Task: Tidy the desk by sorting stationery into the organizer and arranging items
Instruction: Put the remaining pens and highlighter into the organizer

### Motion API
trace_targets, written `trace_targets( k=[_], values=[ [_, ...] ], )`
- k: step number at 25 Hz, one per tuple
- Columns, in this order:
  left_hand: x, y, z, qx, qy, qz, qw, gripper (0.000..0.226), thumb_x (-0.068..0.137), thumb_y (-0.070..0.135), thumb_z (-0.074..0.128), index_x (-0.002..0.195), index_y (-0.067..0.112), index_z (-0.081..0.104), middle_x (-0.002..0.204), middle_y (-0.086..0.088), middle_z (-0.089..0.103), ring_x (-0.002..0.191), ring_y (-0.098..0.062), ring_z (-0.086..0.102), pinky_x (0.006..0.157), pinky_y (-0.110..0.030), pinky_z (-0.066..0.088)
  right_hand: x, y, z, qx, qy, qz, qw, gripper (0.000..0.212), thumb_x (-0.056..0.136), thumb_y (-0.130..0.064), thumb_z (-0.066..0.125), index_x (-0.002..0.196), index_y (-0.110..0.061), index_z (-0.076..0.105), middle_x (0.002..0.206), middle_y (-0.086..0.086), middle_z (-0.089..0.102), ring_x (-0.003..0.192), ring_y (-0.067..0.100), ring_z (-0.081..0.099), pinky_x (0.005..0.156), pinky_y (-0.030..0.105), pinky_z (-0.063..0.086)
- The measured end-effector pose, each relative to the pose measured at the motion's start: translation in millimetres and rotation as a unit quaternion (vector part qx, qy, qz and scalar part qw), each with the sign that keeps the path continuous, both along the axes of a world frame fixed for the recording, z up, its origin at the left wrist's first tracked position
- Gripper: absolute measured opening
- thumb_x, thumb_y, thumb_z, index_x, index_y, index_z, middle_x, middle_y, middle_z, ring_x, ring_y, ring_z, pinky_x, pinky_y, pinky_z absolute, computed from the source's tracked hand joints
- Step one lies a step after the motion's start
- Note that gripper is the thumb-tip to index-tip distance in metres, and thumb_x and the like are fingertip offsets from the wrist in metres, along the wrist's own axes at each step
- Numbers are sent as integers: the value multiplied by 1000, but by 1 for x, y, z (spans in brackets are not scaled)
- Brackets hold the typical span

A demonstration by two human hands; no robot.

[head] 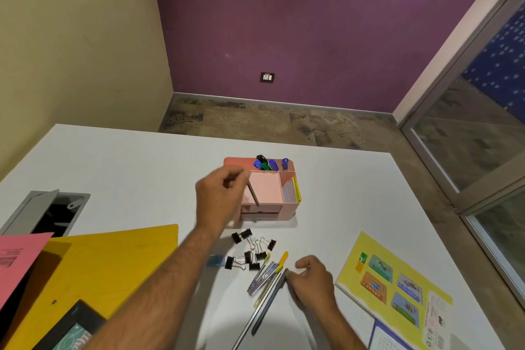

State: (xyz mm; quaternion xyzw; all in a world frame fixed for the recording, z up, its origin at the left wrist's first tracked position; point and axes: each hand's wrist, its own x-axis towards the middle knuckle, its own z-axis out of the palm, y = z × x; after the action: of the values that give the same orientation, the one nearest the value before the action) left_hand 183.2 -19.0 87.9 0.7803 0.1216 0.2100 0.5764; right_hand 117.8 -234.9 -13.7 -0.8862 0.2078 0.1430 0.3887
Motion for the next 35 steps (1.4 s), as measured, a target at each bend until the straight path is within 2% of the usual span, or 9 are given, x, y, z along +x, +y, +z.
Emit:
trace_targets(
  k=[3, 7, 13, 17, 21, 24, 26, 30, 35],
  values=[
    [35, 17, 9, 74, -40, 54, 995, 10, 86, 16, 72, 95, 12, 75, 82, 2, 74, 72, -3, 65, 67, -5, 48, 0, 2, -6, -23, 13, 23, 999, 27, 75, -38, 76, 92, -27, 59, 86, -7, 65, 76, 11, 60, 65, 26, 44],
    [64, 23, 6, 135, -25, 84, 987, 14, 90, 19, 69, 101, 12, 73, 90, -3, 75, 81, -12, 67, 76, -21, 52, 6, 8, -4, -64, 24, 61, 996, 26, 73, -43, 70, 90, -30, 55, 83, -9, 64, 69, 3, 57, 53, 19, 35],
    [79, 28, -16, 198, 75, 54, 976, 17, 90, 25, 68, 103, 17, 74, 97, -3, 76, 88, -19, 69, 85, -35, 57, 15, 13, -9, -91, 61, 74, 991, 17, 69, -24, 67, 85, -26, 61, 92, -5, 66, 81, 14, 59, 54, 16, 35],
    [77, 26, -25, 228, 143, 54, 962, 19, 91, 31, 64, 104, 24, 76, 102, 0, 76, 90, -21, 68, 79, -36, 55, 18, 14, -8, -60, 53, 34, 996, 6, 63, -11, 66, 68, -15, 65, 75, -3, 70, 71, 12, 64, 61, 23, 48],
    [77, 29, -36, 243, 176, 10, 954, 24, 93, 30, 58, 111, 25, 73, 112, -3, 72, 105, -23, 61, 86, -39, 52, 23, 9, 10, -26, -45, -21, 998, 7, 62, -14, 71, 64, -19, 66, 64, -7, 67, 64, 10, 62, 64, 26, 51],
    [75, 27, -37, 259, 159, -28, 952, 29, 92, 30, 60, 118, 20, 69, 117, -3, 69, 113, -23, 54, 93, -40, 48, 40, 11, 44, 19, -144, -64, 987, 13, 67, -9, 74, 68, -21, 69, 60, -8, 66, 60, 6, 60, 59, 18, 46],
    [71, 18, -30, 240, 109, -65, 962, 28, 90, 31, 64, 115, 20, 69, 112, 1, 69, 106, -18, 56, 90, -36, 48, 56, 13, 65, 47, -210, -85, 973, 19, 68, -6, 74, 70, -24, 69, 60, -8, 67, 61, 7, 63, 60, 17, 47],
    [55, -9, -10, 106, 51, -262, 958, 36, 79, 27, 79, 114, 21, 70, 100, 5, 70, 85, -7, 64, 78, -22, 54, 84, 20, 89, 150, -271, -111, 944, 18, 65, -14, 74, 73, -29, 73, 64, -4, 70, 67, 24, 71, 68, 43, 61],
    [48, -37, -10, 133, -7, -325, 936, 30, 74, 16, 80, 103, 20, 75, 88, 7, 74, 77, -2, 67, 73, -23, 56, 94, 35, 102, 177, -305, -121, 928, 18, 68, -15, 78, 72, -32, 72, 68, -5, 71, 70, 17, 70, 71, 45, 61]
  ],
)
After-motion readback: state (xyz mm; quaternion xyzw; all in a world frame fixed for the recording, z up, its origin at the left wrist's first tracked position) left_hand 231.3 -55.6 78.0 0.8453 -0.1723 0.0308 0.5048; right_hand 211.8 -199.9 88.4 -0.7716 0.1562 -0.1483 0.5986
